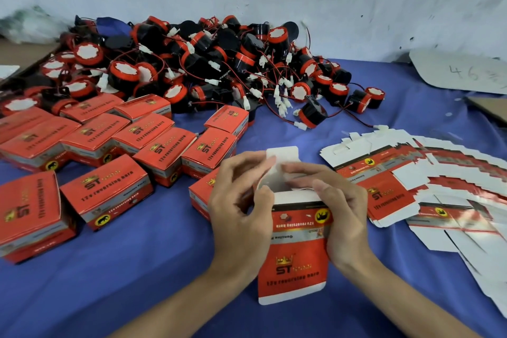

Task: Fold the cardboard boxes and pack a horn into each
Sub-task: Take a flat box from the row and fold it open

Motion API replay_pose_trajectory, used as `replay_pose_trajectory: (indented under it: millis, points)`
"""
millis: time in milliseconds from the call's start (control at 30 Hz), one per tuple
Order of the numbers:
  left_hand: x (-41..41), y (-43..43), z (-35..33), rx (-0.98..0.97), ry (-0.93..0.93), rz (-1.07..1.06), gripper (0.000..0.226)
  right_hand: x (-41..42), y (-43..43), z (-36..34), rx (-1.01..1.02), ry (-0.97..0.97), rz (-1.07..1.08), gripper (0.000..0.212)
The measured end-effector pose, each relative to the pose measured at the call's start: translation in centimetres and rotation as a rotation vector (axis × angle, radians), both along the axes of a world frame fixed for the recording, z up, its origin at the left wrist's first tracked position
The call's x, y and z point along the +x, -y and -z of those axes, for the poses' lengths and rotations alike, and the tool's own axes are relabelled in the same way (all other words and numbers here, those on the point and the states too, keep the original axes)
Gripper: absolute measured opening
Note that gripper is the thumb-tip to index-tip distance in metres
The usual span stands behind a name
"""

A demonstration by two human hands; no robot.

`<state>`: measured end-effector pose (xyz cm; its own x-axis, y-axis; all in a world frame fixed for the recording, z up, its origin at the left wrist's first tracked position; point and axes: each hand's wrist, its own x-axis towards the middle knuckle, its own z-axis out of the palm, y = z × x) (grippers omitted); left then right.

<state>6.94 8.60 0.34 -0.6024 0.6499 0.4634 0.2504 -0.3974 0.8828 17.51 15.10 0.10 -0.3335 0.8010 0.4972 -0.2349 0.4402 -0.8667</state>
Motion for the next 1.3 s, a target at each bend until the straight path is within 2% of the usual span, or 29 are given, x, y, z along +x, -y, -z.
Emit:
replay_pose_trajectory:
  millis: [100, 200, 300, 400, 467, 533, 667, 733, 967, 1067, 1167, 1233, 1300]
  points:
    - [0.0, -0.2, 0.0, -0.053, 0.106, 0.097, 0.022, -0.1, -0.1, -0.3, -0.007, 0.069, 0.061, 0.031]
    - [0.1, -0.4, 0.0, -0.102, 0.197, 0.163, 0.029, -0.2, -0.1, -0.4, 0.011, 0.097, 0.127, 0.027]
    - [0.2, -0.5, -0.3, -0.089, 0.150, 0.148, 0.019, -0.2, 0.0, -0.5, -0.032, 0.009, 0.110, 0.011]
    - [0.1, -0.5, -0.3, -0.038, 0.207, 0.149, 0.005, -0.3, 0.1, -0.6, -0.034, -0.042, 0.088, 0.012]
    - [0.1, -0.4, -0.2, -0.042, 0.157, 0.163, 0.012, -0.3, 0.1, -0.7, -0.041, -0.040, 0.063, 0.007]
    - [0.2, -0.4, -0.2, -0.068, 0.115, 0.184, 0.025, -0.3, 0.0, -0.6, -0.051, -0.040, 0.054, 0.015]
    - [0.2, -0.5, 0.5, -0.069, 0.128, 0.276, 0.015, -0.1, -0.1, -0.4, -0.056, -0.093, 0.027, 0.012]
    - [0.2, -0.5, 0.8, -0.046, 0.112, 0.301, 0.021, -0.1, -0.1, -0.2, -0.024, -0.092, 0.042, 0.013]
    - [-0.2, -1.0, 1.1, 0.077, 0.076, 0.221, 0.031, -0.2, -0.3, -0.1, 0.045, -0.055, -0.059, 0.018]
    - [-0.1, -0.9, 0.9, 0.053, 0.135, 0.206, 0.043, -0.1, -0.4, 0.1, 0.025, -0.070, -0.067, 0.033]
    - [0.1, -0.9, 0.9, 0.034, 0.145, 0.191, 0.046, -0.3, -0.4, 0.2, -0.045, -0.091, -0.086, 0.034]
    - [0.0, -0.8, 0.8, 0.039, 0.103, 0.206, 0.045, -0.4, -0.4, 0.2, -0.045, -0.091, -0.095, 0.036]
    - [-0.3, -0.6, 0.7, 0.055, -0.044, 0.254, 0.035, -0.2, -0.5, 0.2, -0.003, -0.054, -0.075, 0.035]
